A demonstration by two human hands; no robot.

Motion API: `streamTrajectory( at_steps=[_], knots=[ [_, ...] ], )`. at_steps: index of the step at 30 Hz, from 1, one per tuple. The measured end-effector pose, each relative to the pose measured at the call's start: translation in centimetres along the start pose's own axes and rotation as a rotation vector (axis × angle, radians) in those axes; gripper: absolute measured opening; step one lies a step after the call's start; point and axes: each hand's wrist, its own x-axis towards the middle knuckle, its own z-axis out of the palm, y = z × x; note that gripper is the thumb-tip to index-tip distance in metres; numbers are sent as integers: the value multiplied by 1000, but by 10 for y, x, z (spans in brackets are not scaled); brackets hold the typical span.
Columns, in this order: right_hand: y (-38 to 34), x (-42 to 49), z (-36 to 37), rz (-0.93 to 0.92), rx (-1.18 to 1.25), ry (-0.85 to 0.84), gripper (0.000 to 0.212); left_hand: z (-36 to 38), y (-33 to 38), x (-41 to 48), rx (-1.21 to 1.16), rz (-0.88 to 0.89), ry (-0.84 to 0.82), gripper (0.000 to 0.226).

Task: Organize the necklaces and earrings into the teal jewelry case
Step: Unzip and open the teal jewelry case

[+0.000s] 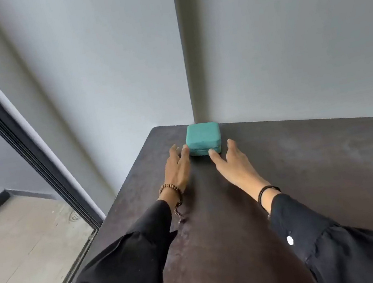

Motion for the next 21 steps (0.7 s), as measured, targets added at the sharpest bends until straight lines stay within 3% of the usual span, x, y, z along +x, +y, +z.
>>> streamTrajectory(
  at_steps=[5,9,14,21],
  knots=[
    [5,25,15,-38,36,103,52,14,-8,25,-65,3,39,65],
    [10,30,25,-71,33,135,48,20,-8,21,112,58,42,61],
    [14,24,19,-79,106,119,43,18,-13,19,125,89,58,49],
    [17,-6,13,-48,258,163,36,10,-17,-3,-93,55,30,52]
  ],
)
